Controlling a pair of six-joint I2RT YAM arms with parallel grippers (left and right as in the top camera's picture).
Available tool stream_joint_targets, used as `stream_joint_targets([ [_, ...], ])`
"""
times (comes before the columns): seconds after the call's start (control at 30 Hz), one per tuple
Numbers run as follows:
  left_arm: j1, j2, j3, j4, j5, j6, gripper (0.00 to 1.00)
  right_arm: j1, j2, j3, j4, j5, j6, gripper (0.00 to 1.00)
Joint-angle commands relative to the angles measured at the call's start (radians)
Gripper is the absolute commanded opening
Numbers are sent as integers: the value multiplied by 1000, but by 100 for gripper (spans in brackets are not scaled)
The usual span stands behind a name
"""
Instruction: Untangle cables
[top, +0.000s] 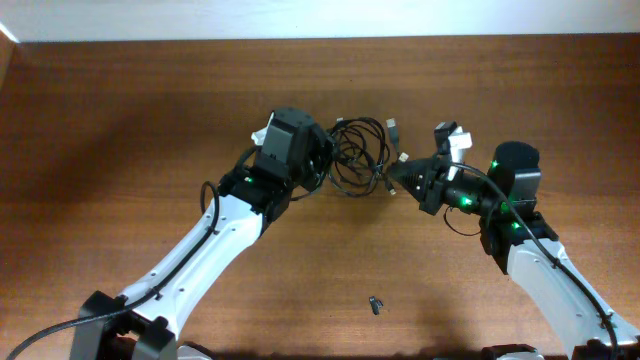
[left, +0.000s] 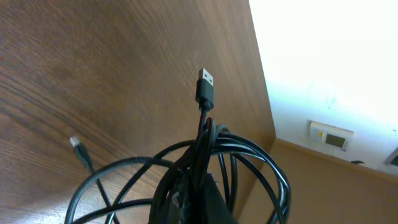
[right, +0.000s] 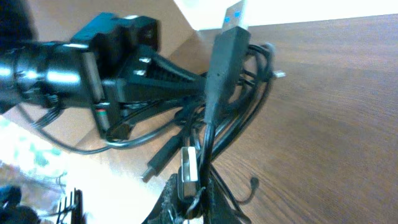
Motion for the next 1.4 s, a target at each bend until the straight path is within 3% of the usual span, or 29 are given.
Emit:
stream_joint_targets([
  [0.0,61,-10,8,19,79,8,0,-3,-6,2,-70,222,116,13],
  [0.07,89,-10,8,42,173,62,0,-3,-6,2,-77,243,116,61],
  [0.1,101,-10,8,65,225,95,0,-3,-6,2,-77,243,115,76],
  [0.2,126,-10,8,185,403,219,0,-3,-6,2,-77,242,115,88],
  [0.3,126,-10,8,230,468,303,0,-3,-6,2,-77,241,115,90],
  [0.47,126,-10,8,232,479,553,0,-3,-6,2,-77,230,115,90],
  [0.77,126,-10,8,237,399,903,0,-3,-8,2,26,78,115,90],
  [1.07,126,-10,8,206,403,880,0,-3,-8,2,33,81,114,90],
  [1.17,126,-10,8,194,546,1172,0,-3,-8,2,33,98,107,91],
  [1.37,124,-10,8,182,743,1403,0,-2,-8,2,34,88,106,97],
])
